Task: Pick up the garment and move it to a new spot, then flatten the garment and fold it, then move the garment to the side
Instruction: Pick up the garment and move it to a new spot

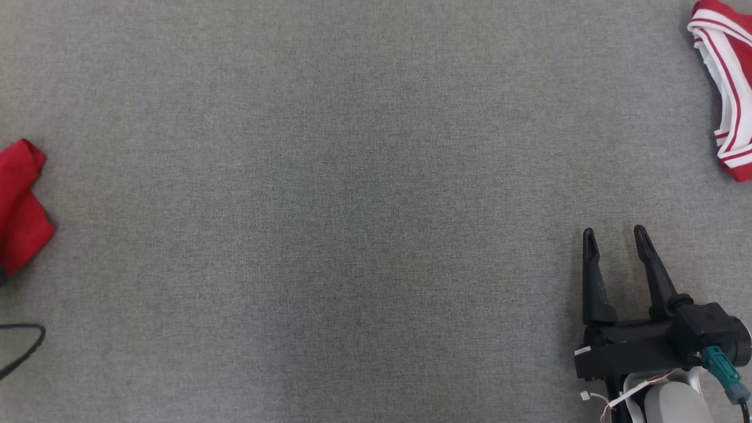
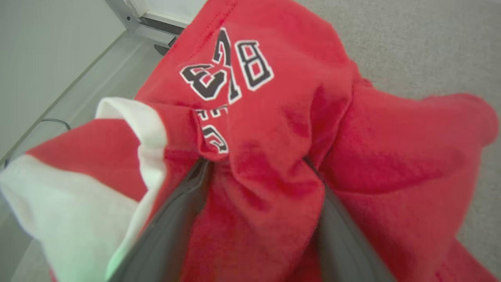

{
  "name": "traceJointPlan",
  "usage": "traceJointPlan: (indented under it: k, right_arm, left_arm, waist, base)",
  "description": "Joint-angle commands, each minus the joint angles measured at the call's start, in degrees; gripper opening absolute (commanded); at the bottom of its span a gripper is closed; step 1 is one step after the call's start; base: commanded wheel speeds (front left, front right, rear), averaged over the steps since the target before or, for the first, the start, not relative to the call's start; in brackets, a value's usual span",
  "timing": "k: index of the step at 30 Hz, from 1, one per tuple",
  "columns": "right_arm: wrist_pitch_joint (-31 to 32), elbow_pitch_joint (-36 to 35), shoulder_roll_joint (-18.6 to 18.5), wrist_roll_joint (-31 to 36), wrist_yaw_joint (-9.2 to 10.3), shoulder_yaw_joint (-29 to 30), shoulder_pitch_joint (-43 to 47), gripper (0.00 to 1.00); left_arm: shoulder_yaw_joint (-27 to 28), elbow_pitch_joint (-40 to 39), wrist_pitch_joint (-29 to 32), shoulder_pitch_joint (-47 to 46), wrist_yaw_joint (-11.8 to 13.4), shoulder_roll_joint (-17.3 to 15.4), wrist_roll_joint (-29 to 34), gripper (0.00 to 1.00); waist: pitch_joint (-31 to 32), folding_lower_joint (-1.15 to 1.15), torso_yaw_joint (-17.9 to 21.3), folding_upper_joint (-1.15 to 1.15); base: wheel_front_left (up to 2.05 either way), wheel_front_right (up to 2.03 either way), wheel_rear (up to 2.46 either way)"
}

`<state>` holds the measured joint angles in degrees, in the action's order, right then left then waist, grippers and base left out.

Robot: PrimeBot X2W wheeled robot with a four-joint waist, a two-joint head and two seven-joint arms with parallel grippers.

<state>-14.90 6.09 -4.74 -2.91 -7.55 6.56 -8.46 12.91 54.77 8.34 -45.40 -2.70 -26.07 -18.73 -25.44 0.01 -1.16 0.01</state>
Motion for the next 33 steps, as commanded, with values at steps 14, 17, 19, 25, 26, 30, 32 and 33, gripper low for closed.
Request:
traceJointPlan:
  k: [14, 17, 19, 25, 26, 30, 32, 33]
  right_arm:
    - [0.19, -0.20, -0.72, 0.19, 0.16, 0.09, -0.01, 1.00]
    - [0.14, 0.27, -0.37, -0.38, 0.16, 0.02, 0.26, 1.00]
    - [0.08, 0.62, -0.26, -0.66, 0.16, -0.15, 0.34, 1.00]
    - [-0.15, 2.10, 0.54, -1.24, 0.16, -1.05, 0.52, 1.00]
    - [-0.21, 2.37, 0.70, -1.42, 0.16, -1.13, 0.61, 1.00]
    - [-0.25, 3.50, 1.26, -1.96, 0.16, -1.55, 0.85, 1.00]
    - [-0.30, 3.90, 1.55, -2.23, 0.16, -1.85, 0.77, 1.00]
    - [-0.32, 3.97, 1.64, -2.41, 0.16, -1.79, 0.65, 1.00]
  left_arm:
    - [0.65, 0.29, -9.96, -3.49, -0.74, 2.05, -2.70, 0.00]
    - [0.67, -2.59, -15.02, -4.51, -1.38, 1.74, -2.92, 0.00]
    - [0.17, -4.81, -18.03, -5.36, -2.02, 1.40, -2.55, 0.00]
    - [-3.33, -12.80, -21.21, -7.45, -4.10, 1.10, -1.90, 0.00]
    - [-4.01, -14.44, -21.43, -7.79, -4.34, 1.19, -2.06, 0.00]
    - [-8.31, -21.44, -20.64, -7.87, -4.59, 2.82, -1.18, 0.00]
    - [-10.01, -25.04, -19.63, -7.12, -4.66, 3.94, -1.25, 0.00]
    - [-11.05, -26.69, -18.78, -6.62, -4.70, 4.69, -1.32, 0.00]
  waist:
    - [2.43, -0.01, -0.89, -0.01]
    - [3.95, -0.01, -0.93, -0.01]
    - [4.96, -0.01, -0.81, -0.01]
    - [8.35, -0.01, 0.88, -0.01]
    - [8.80, -0.01, 1.30, -0.01]
    - [10.43, -0.01, 3.62, -0.01]
    - [10.95, -0.01, 5.10, -0.01]
    - [11.11, -0.01, 5.82, -0.01]
  base:
    - [0.00, 0.00, 0.00]
    - [0.00, 0.00, 0.00]
    - [0.00, 0.00, 0.00]
    - [0.00, 0.00, 0.00]
    - [0.00, 0.00, 0.00]
    - [0.00, 0.00, 0.00]
    - [0.00, 0.00, 0.00]
    - [0.00, 0.00, 0.00]
